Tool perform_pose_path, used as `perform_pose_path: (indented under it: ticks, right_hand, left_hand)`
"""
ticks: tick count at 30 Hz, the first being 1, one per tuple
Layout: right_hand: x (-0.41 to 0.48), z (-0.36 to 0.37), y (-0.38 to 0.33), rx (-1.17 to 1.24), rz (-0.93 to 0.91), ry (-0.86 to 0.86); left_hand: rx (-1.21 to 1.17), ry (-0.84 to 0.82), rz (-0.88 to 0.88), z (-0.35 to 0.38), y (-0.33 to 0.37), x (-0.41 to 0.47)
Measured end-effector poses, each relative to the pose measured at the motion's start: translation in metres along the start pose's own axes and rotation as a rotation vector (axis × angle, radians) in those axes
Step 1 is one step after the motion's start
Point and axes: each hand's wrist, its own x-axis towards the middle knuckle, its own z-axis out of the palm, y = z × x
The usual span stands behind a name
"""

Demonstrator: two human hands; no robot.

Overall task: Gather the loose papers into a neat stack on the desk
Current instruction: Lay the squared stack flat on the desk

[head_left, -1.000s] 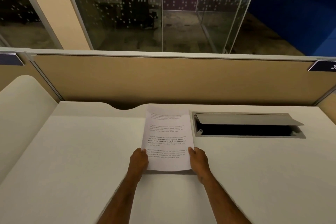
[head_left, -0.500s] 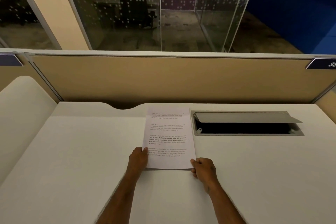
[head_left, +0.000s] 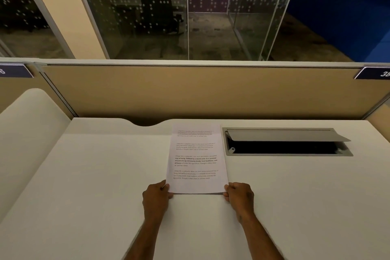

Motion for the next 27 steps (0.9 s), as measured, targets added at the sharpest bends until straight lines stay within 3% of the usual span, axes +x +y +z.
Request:
perform_pose_path:
  ticks: [27]
  right_hand:
    - [0.011, 0.011, 0.007, -0.086, 0.024, 0.078]
  left_hand:
    - [0.093, 0.066, -0.053, -0.008, 0.013, -0.003]
